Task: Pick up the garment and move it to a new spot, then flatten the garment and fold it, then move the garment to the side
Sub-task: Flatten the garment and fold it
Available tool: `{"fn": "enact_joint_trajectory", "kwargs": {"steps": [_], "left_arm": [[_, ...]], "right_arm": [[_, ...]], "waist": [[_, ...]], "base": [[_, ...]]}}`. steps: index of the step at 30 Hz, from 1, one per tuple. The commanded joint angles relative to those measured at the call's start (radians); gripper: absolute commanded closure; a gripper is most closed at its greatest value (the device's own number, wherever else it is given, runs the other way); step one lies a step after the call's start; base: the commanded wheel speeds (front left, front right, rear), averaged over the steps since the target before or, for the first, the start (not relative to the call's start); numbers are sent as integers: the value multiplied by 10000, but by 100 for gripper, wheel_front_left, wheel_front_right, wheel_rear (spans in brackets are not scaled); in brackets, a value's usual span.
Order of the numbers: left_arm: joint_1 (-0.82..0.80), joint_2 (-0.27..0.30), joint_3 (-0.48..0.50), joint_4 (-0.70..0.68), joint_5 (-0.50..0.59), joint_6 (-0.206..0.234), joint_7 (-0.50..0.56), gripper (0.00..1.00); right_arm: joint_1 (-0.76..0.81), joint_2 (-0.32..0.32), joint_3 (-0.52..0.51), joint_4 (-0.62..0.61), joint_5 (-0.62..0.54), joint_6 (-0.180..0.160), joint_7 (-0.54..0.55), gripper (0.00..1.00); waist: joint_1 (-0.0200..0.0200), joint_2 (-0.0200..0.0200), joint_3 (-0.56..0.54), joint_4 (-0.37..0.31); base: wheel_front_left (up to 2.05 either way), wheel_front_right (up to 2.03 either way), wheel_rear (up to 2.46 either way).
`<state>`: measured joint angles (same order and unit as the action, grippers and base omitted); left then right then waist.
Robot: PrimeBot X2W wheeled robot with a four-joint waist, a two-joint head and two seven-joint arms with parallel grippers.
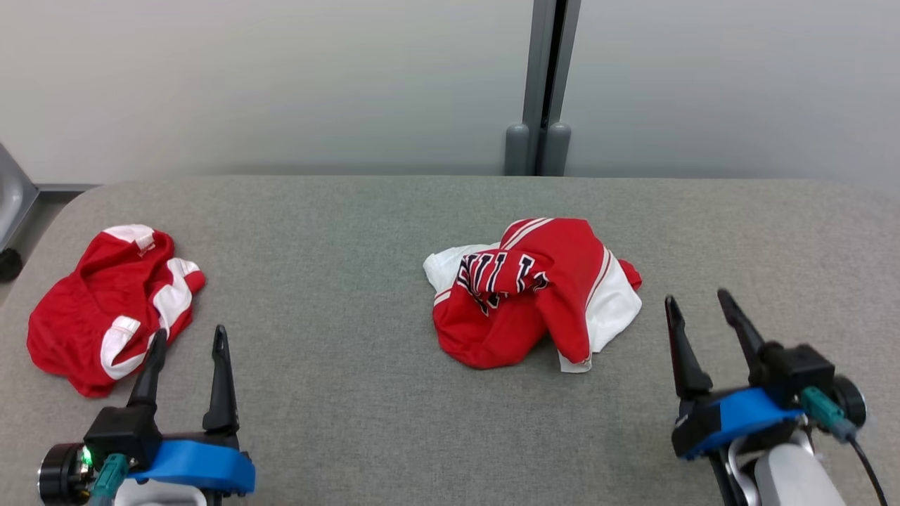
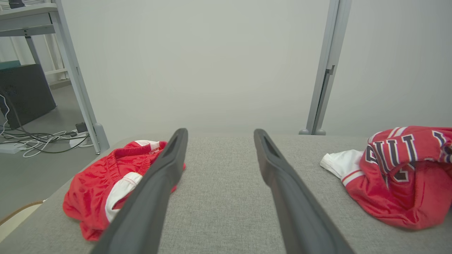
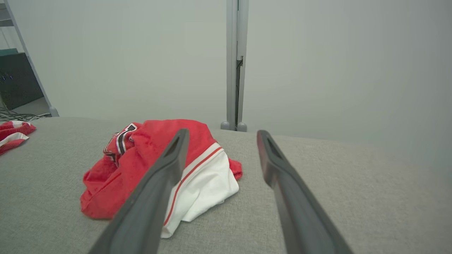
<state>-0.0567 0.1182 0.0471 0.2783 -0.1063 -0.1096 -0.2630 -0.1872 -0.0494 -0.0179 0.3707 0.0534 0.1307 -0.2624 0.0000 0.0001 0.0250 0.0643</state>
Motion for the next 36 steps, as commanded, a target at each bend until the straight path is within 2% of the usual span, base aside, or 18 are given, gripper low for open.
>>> {"fn": "enact_joint_trajectory", "kwargs": {"steps": [1,9,16,23,36], "left_arm": [[-265,-56,-46,-31,8,-40,-28,0],[-688,-152,-118,-150,40,-105,-26,0],[-1129,-276,-120,-241,-4,-133,-28,0],[-1565,-411,-215,-268,55,-168,-28,0],[-1792,-454,-259,-166,110,-221,-26,0]], "right_arm": [[-494,-21,-55,69,-223,1,-38,0],[-2417,-267,-199,1081,-983,1,130,0],[-3905,-542,-343,2985,-1028,1,395,0],[-4626,-763,-271,5541,-1059,1,286,0],[-5171,-694,-518,7711,-893,1,34,0]], "waist": [[0,-1,172,107],[0,-1,818,341],[0,-1,1654,518],[0,-1,2223,738],[0,-1,2492,944]], "base": [[0,0,0],[0,0,0],[0,0,0],[0,0,0],[0,0,0]]}}
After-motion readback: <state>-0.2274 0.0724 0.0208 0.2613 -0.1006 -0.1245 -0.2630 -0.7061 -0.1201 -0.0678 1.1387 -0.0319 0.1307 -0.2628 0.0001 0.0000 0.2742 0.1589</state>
